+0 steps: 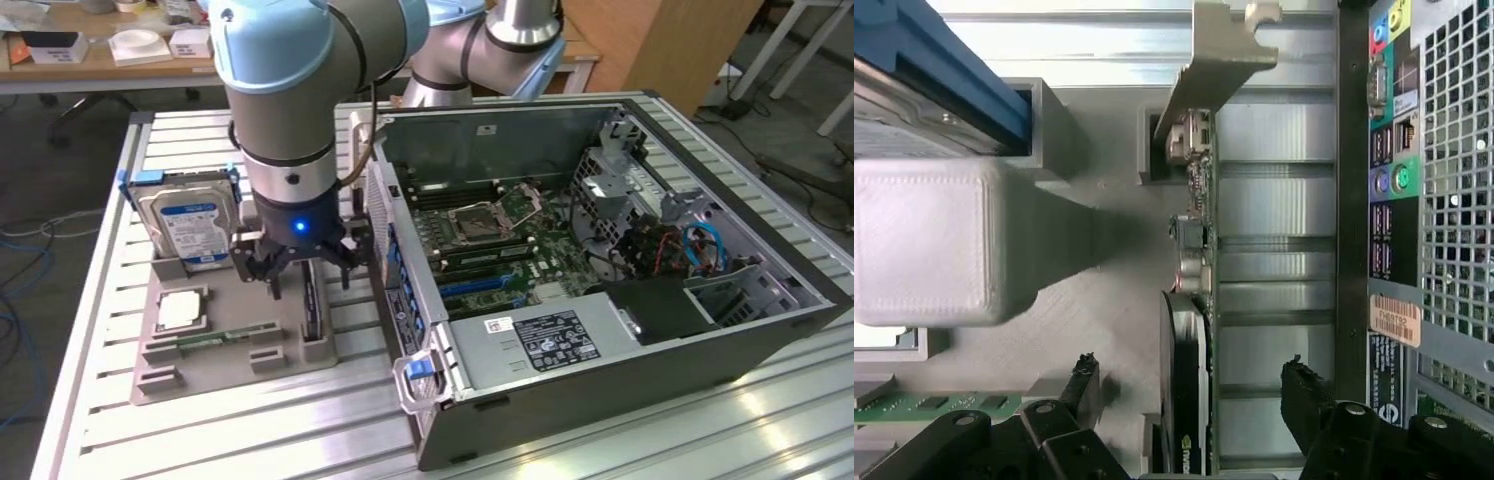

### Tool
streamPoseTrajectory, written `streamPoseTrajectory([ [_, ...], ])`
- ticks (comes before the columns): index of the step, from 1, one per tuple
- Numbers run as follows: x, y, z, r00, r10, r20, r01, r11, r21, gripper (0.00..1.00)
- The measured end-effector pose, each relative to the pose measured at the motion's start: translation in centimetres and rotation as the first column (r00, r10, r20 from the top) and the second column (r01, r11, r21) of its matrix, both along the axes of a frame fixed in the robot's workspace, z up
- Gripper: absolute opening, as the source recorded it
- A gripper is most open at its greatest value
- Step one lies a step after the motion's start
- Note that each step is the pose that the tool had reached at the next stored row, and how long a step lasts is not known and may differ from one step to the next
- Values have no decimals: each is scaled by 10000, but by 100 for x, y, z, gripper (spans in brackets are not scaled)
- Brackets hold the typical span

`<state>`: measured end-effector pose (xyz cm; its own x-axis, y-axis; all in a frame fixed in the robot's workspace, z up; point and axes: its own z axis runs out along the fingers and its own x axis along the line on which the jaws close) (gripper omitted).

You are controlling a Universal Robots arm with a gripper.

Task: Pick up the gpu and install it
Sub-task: 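Pick up the gpu and move the gpu toward the slot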

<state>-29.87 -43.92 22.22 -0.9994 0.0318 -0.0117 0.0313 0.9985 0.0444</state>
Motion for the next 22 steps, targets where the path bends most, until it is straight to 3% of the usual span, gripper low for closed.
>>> streamPoseTrajectory([
  [13, 0, 8, -46, 10000, 1, 0, -1, 10000, 0, 82],
  [16, 0, 8, -46, 10000, 1, 0, -1, 10000, -1, 68],
  [17, 0, 8, -47, 10000, 1, 0, -1, 10000, 0, 68],
  [19, 0, 8, -46, 10000, 1, 0, -1, 10000, -1, 56],
  [22, 0, 8, -47, 10000, 1, 0, -1, 10000, 0, 51],
])
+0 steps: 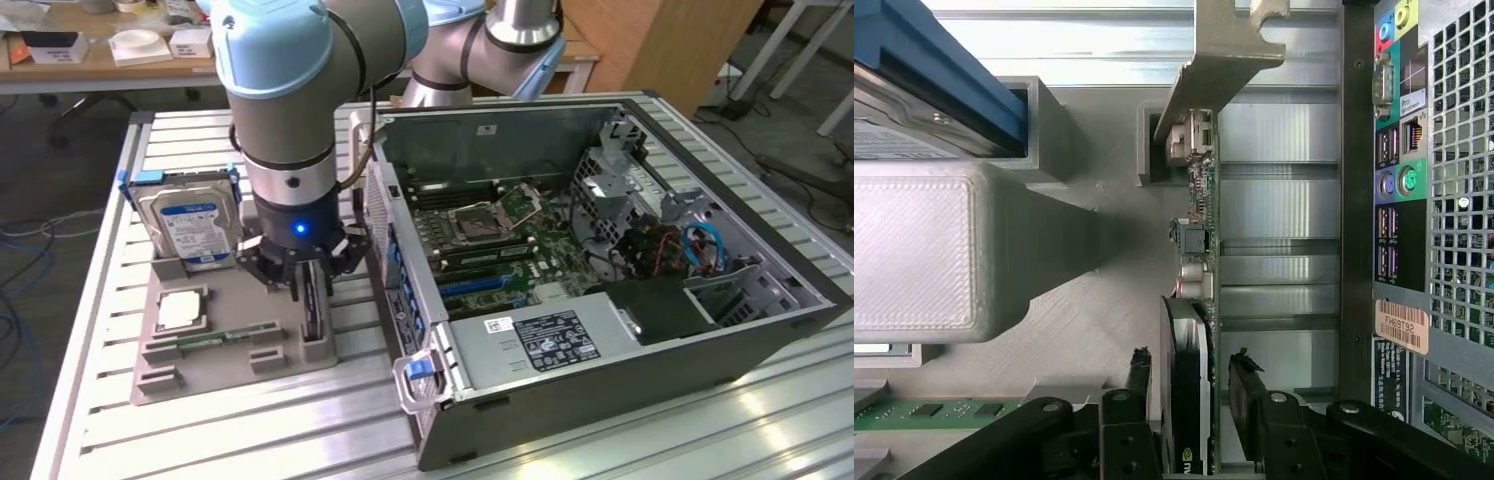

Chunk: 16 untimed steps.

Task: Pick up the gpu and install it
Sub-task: 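Pick up the gpu and move the gpu toward the slot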

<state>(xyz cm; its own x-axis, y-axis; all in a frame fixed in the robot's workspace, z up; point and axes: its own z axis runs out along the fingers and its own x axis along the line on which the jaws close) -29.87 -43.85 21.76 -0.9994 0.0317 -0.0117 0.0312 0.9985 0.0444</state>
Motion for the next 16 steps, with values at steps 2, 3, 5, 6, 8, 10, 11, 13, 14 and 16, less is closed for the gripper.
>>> streamPoseTrajectory([
  [2, 0, 0, 0, 10000, 0, 0, 0, 10000, 0, 44],
  [3, 0, 0, 0, 10000, 0, 0, 0, 10000, 0, 44],
  [5, -1, 0, -1, 10000, 0, 1, 0, 10000, 1, 44],
  [6, -7, 1, -1, 10000, -2, 2, 2, 10000, 1, 44],
  [8, -12, 1, -1, 10000, -2, 1, 2, 10000, 1, 44],
  [10, -12, 0, 0, 10000, 0, 1, 0, 10000, 0, 44],
  [11, -12, 0, 0, 10000, 0, 0, 0, 10000, 0, 44],
  [13, -12, 0, 0, 10000, 0, 0, 0, 10000, 0, 43],
  [14, -12, 0, 0, 10000, 0, 0, 0, 10000, 0, 43],
  [16, -13, 0, 0, 10000, 0, -1, 0, 10000, 0, 36],
])
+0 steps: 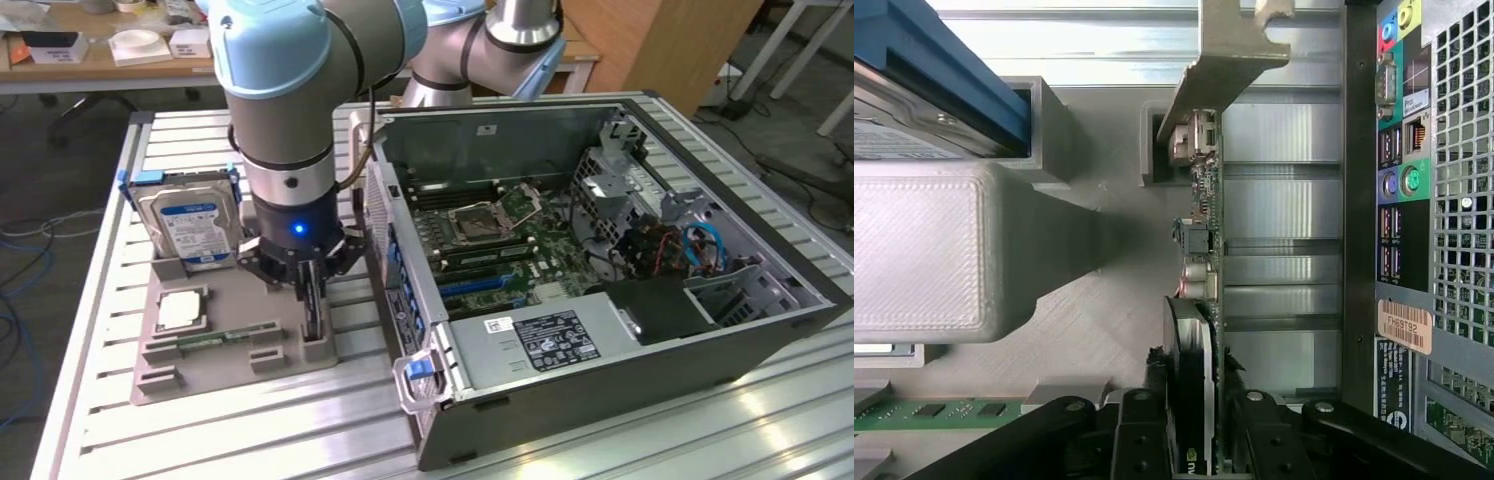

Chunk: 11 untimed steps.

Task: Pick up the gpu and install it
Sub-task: 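Pick up the gpu and move the gpu toward the slot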

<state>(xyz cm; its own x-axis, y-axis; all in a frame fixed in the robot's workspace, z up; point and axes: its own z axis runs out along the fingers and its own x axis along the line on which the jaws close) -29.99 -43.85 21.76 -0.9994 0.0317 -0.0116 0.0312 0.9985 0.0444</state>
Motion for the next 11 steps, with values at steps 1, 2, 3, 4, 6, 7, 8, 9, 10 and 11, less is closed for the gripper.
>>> streamPoseTrajectory([
  [1, 0, 0, 0, 10000, 0, 0, 0, 10000, 0, 30],
  [2, 0, 0, 0, 10000, 0, 1, 0, 10000, 0, 27],
  [3, 0, 0, 0, 10000, 0, 1, 0, 10000, -1, 27],
  [4, 0, 0, 0, 10000, 0, 1, 0, 10000, -1, 27],
  [6, 0, 0, 0, 10000, 0, 1, 0, 10000, -1, 27],
  [7, 0, 0, 0, 10000, 0, 1, 0, 10000, -1, 27],
  [8, 0, 0, 0, 10000, 0, 1, 0, 10000, 0, 27],
  [9, 0, 0, 0, 10000, 0, 1, 0, 10000, 0, 27],
  [10, 0, 0, 0, 10000, 0, 1, 0, 10000, 0, 27],
  [11, 0, 0, 0, 10000, 0, 0, 0, 10000, -1, 27],
])
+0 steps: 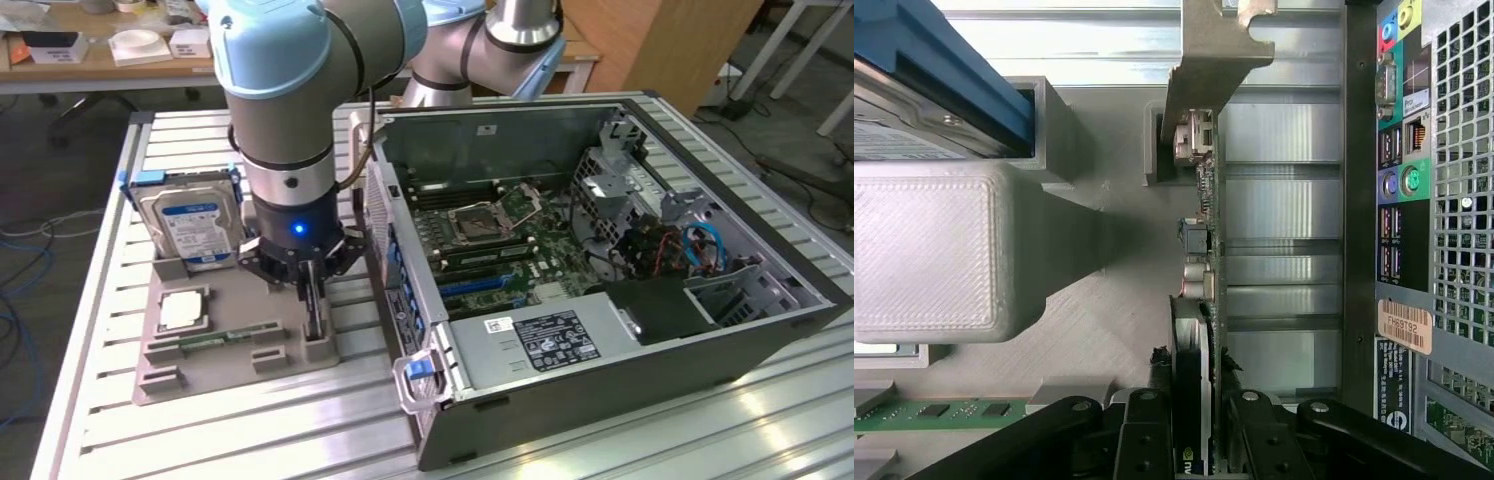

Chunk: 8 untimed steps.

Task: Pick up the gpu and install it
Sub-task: 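Pick up the gpu and move the gpu toward the slot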

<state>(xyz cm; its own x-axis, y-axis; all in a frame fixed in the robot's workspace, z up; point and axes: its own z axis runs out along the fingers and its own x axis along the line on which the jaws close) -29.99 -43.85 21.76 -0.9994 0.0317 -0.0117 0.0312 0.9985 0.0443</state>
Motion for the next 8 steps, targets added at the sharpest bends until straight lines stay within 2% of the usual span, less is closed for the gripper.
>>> streamPoseTrajectory([
  [8, -1, 0, 3, 10000, 1, 2, -1, 10000, 1, 27],
])
